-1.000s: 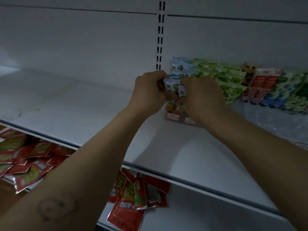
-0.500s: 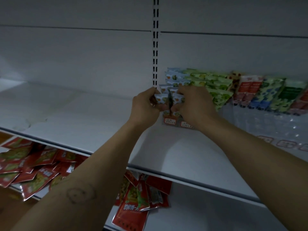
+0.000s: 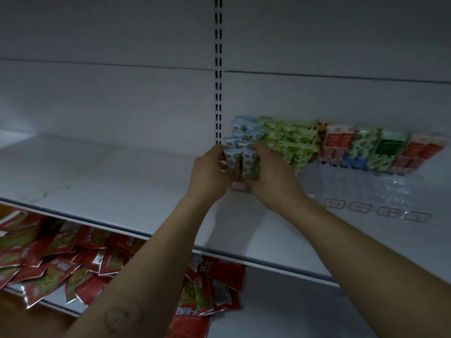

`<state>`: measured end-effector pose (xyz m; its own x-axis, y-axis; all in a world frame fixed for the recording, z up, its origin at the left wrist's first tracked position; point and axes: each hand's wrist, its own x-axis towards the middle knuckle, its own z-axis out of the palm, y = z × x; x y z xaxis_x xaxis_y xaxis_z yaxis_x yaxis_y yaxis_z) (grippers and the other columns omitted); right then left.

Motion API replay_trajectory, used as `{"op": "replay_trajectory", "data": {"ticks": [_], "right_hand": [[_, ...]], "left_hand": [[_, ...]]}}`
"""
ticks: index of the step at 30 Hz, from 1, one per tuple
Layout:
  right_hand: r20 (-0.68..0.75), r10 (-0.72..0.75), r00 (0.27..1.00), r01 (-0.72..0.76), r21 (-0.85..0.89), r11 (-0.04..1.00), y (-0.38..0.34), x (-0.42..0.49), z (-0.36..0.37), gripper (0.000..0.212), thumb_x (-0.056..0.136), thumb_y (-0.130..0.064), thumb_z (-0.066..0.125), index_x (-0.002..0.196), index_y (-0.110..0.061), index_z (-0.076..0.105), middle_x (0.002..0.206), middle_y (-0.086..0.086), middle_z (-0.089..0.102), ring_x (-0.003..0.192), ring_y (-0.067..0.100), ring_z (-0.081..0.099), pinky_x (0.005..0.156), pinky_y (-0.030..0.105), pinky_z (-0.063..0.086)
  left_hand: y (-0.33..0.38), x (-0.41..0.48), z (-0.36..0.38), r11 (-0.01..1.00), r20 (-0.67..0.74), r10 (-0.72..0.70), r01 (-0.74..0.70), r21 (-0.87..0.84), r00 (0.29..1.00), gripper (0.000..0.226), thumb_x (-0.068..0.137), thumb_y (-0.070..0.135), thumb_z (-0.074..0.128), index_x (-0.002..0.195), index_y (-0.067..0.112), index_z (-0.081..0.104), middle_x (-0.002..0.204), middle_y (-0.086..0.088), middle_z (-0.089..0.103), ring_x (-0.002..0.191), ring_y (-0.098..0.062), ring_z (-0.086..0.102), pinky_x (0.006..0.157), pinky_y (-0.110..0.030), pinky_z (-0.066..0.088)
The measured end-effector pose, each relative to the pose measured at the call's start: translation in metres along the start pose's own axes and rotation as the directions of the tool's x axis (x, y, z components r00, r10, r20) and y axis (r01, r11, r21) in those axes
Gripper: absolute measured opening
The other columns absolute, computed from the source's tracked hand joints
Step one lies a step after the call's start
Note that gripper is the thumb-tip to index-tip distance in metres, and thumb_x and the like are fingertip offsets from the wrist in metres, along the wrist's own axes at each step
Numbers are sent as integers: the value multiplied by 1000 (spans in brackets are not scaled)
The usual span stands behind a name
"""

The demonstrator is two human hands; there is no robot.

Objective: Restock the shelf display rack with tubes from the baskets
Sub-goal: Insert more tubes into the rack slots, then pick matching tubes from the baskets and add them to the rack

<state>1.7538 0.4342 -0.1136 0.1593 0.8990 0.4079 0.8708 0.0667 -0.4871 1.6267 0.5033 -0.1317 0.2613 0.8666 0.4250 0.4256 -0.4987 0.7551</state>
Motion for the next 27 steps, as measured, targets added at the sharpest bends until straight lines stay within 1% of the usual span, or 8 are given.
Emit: {"op": "replay_trajectory", "data": {"ticks": [3, 6, 9, 12, 16, 19, 23, 27], "right_hand": [[-87, 25, 996, -14, 121, 993, -4, -27, -24, 79, 78, -34, 75, 143, -23, 32, 131, 5, 52, 115, 22, 54, 91, 35, 49], [-36, 21, 999, -20, 25, 999, -7, -60, -57, 90, 75, -46, 75, 148, -27, 25, 141, 2, 44, 125, 20, 45, 97, 31, 43], [14, 37, 999, -35, -108, 994, -3, -98, -79, 89, 80, -46, 71, 150, -27, 19, 148, 0, 36, 133, 21, 36, 105, 35, 38], [59, 62, 996, -53, -144, 988, 1, -140, -88, 81, 83, -49, 66, 148, -27, 23, 145, -3, 38, 131, 18, 37, 106, 34, 36], [78, 9, 997, -3, -84, 996, 6, -199, -83, 59, 84, -42, 67, 136, -26, 44, 124, -8, 52, 110, 10, 50, 93, 26, 43], [172, 26, 985, -21, -28, 999, 12, -233, -69, 45, 87, -36, 66, 128, -23, 51, 117, -6, 54, 104, 11, 52, 80, 14, 33], [436, 141, 889, -107, -101, 989, 32, -264, -31, 46, 91, -42, 59, 131, -24, 47, 125, -4, 54, 105, 15, 54, 84, 25, 43], [634, 251, 732, -88, -278, 957, 71, -300, 11, 53, 91, -40, 59, 137, -21, 42, 129, 3, 54, 111, 23, 54, 89, 35, 46]], "left_hand": [[12, -24, -5, 992, 64, -123, 122, 20, 990, 69, 77, 26, 78, 134, 17, 40, 126, -2, 57, 108, -21, 59, 81, -26, 47], [30, -53, -13, 965, 71, -68, 47, 258, 995, 77, 81, 36, 72, 142, 16, 30, 140, -7, 44, 125, -26, 43, 90, -34, 43], [57, -87, -24, 881, 179, 98, -169, 441, 979, 65, 85, 41, 66, 139, 20, 37, 135, -5, 46, 124, -25, 38, 94, -37, 41], [68, -128, -30, 853, 304, 106, -244, 462, 947, 56, 87, 44, 62, 136, 26, 42, 135, 3, 47, 125, -18, 39, 95, -30, 37], [59, -181, -22, 852, 338, 194, -330, 407, 921, 43, 85, 36, 66, 124, 22, 55, 120, 6, 57, 115, -16, 46, 86, -29, 41], [44, -214, -2, 835, 383, 224, -379, 400, 896, 38, 79, 37, 69, 113, 21, 62, 105, 5, 60, 103, -20, 51, 79, -32, 45], [17, -258, 29, 851, 508, 99, -338, 403, 856, 38, 84, 39, 66, 115, 18, 60, 108, 1, 57, 105, -22, 50, 78, -36, 46], [-19, -293, 49, 846, 672, -179, -237, 479, 718, 43, 88, 40, 62, 126, 22, 53, 127, 1, 52, 118, -20, 47, 92, -34, 44]]}}
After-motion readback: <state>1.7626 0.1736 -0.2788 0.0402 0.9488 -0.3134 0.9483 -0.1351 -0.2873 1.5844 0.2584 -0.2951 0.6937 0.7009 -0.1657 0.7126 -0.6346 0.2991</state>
